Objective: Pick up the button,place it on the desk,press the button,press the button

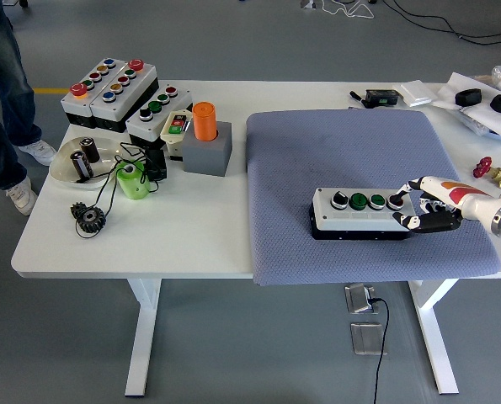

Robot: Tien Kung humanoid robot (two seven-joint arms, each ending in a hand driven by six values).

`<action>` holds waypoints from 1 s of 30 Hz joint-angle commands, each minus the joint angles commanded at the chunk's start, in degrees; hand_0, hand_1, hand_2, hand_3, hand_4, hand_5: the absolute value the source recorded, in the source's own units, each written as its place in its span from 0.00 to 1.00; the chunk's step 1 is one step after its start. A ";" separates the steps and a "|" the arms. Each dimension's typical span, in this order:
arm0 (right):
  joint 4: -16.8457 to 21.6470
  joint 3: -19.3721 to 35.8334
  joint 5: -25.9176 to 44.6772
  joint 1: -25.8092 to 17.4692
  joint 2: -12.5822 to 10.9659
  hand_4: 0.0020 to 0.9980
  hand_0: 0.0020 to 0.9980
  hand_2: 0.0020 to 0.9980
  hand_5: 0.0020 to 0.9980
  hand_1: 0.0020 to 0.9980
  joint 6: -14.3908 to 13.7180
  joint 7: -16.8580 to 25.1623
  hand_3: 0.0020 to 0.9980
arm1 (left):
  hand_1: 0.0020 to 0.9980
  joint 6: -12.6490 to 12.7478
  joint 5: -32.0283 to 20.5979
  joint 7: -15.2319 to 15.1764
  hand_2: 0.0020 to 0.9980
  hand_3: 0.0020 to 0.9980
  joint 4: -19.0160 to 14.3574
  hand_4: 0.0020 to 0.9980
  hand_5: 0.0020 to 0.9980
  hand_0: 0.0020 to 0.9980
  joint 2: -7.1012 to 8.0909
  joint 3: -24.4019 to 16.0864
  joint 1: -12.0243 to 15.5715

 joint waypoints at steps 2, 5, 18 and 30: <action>0.46 0.44 -0.09 -0.08 -0.06 0.64 0.16 0.07 0.49 0.00 -0.66 0.26 0.70 | 0.72 0.01 0.06 0.01 0.75 0.53 0.00 0.32 0.95 0.66 0.00 -0.04 0.02; 1.75 2.18 -0.36 -0.47 -0.17 0.64 0.16 0.07 0.49 0.00 -2.11 0.83 0.70 | 0.72 0.02 0.03 0.01 0.75 0.53 0.00 0.32 0.95 0.66 0.00 0.02 0.20; 3.58 1.96 -0.87 -0.42 1.12 0.64 0.16 0.07 0.49 0.00 -3.58 0.83 0.70 | 0.72 0.30 1.05 0.28 0.74 0.53 0.00 0.32 0.95 0.66 0.00 0.28 1.46; 0.86 0.53 -1.00 0.07 2.62 0.64 0.16 0.07 0.49 0.00 -3.31 0.40 0.70 | 0.72 0.03 0.20 0.10 0.74 0.53 0.00 0.32 0.95 0.66 0.00 1.01 1.50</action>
